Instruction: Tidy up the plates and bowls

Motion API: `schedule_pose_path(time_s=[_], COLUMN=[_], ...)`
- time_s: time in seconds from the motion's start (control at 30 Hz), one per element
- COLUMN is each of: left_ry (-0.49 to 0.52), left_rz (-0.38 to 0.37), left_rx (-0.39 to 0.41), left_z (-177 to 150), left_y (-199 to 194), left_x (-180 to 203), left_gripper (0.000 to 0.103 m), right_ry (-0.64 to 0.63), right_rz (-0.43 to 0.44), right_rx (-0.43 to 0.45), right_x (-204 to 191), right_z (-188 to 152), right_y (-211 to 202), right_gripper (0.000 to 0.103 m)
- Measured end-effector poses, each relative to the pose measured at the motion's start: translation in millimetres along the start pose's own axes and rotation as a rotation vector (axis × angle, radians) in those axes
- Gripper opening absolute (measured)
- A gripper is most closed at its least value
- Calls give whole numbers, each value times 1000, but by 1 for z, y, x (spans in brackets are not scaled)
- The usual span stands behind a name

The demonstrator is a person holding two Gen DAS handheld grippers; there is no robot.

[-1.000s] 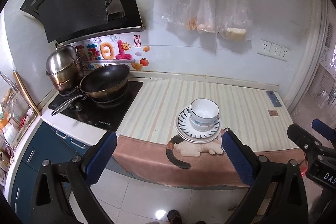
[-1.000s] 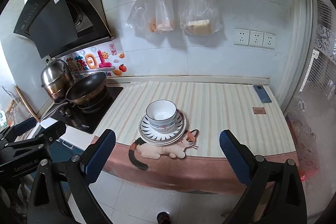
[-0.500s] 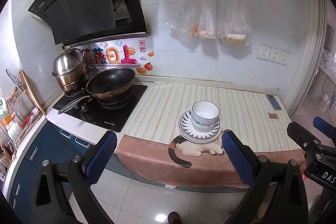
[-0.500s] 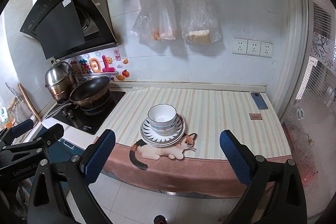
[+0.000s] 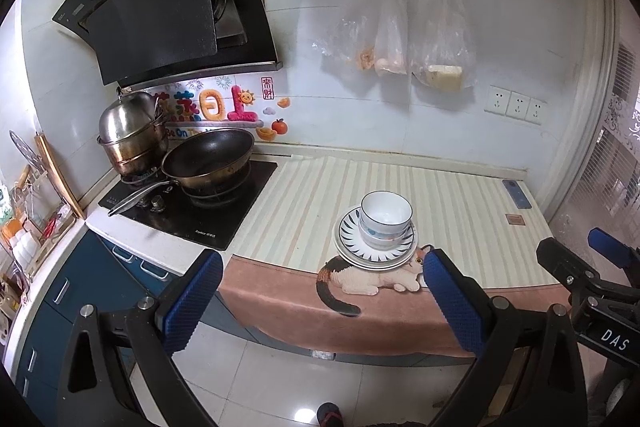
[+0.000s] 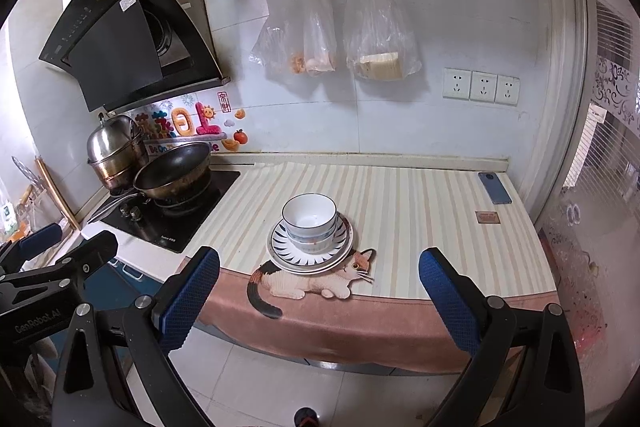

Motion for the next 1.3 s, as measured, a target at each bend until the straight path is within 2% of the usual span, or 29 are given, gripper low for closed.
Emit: schedule_pose_path(time_s=[1.3], left_ry=[-7], left_rz=[-18], left_rx=[-5], left_z=[-7], left_y=[-2], left_x=[-3], left_gripper=[103], right_ry=[0], right_rz=[-9], right_rx=[2], right_x=[1], right_z=[-7], right_y=[-1], right_gripper=[102])
Point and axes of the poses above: each gripper's, at about its wrist camera, not at the fingertips, and y roughly the way its jaws point, x to its right, z to its top, the point moved 7 cm from there along y, roughly the way its jaws point, and after that the axes turned 7 degrees about y, right-handed, at the moved point
